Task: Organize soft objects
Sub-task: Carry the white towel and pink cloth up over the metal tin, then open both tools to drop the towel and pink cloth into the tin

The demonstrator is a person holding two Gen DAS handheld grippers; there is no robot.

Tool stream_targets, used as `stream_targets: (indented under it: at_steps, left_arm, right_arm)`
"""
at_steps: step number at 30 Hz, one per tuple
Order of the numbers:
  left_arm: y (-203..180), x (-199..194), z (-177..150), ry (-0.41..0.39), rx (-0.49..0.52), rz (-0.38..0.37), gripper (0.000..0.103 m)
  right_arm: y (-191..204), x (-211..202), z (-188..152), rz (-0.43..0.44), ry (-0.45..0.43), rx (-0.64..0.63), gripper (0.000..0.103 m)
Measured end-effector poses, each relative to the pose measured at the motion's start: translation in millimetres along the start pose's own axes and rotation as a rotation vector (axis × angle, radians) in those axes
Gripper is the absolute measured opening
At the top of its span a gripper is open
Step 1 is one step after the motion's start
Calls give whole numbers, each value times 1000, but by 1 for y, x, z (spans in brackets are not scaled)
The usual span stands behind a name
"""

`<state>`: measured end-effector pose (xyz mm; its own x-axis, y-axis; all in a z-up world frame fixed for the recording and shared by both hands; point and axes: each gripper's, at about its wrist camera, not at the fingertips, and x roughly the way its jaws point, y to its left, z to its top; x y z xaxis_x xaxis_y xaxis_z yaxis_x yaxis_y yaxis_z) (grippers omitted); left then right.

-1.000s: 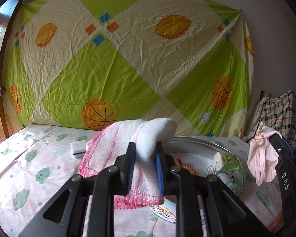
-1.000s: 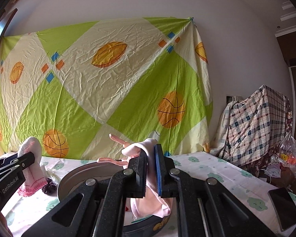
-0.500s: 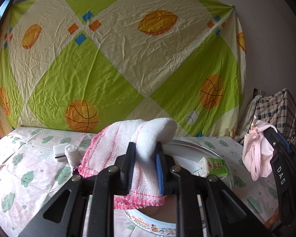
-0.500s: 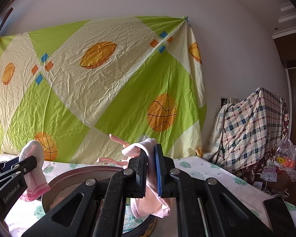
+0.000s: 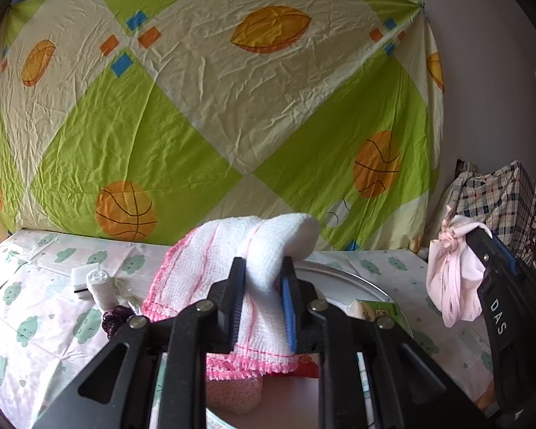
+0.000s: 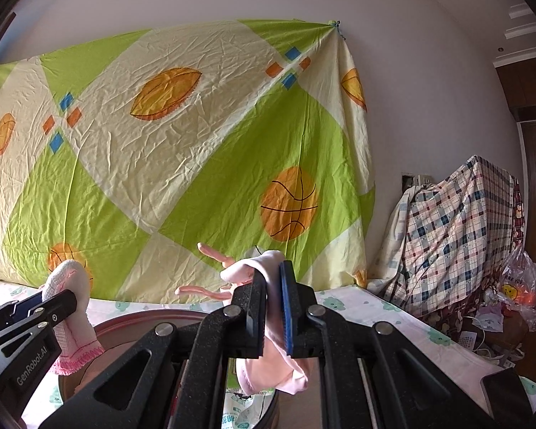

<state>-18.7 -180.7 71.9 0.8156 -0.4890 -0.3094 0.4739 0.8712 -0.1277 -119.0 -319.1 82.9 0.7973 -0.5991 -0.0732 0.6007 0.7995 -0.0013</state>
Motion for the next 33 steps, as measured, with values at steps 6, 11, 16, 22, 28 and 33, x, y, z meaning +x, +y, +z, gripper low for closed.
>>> stream_targets:
  at_steps: [6, 11, 16, 22, 28, 33]
  left_arm:
    - [-2, 20, 6, 35, -5, 16, 18]
    - [3, 38, 10, 82, -17, 34, 18]
    - [5, 55, 13, 129, -17, 53, 18]
    - [5, 73, 13, 200, 7, 79, 18]
    - [5, 95, 6, 301, 22, 100, 18]
    - [5, 108, -2, 363, 35, 121, 18]
  right_arm:
    - [5, 20, 8, 15, 31, -4, 8]
    - [14, 42, 11, 31, 88, -18, 9]
    - [21, 68, 9, 44, 197, -30, 8]
    - [31, 98, -2, 60, 340, -43, 8]
    - [38, 120, -14, 88, 448, -48, 9]
    - [46, 134, -21, 104, 522, -62, 9]
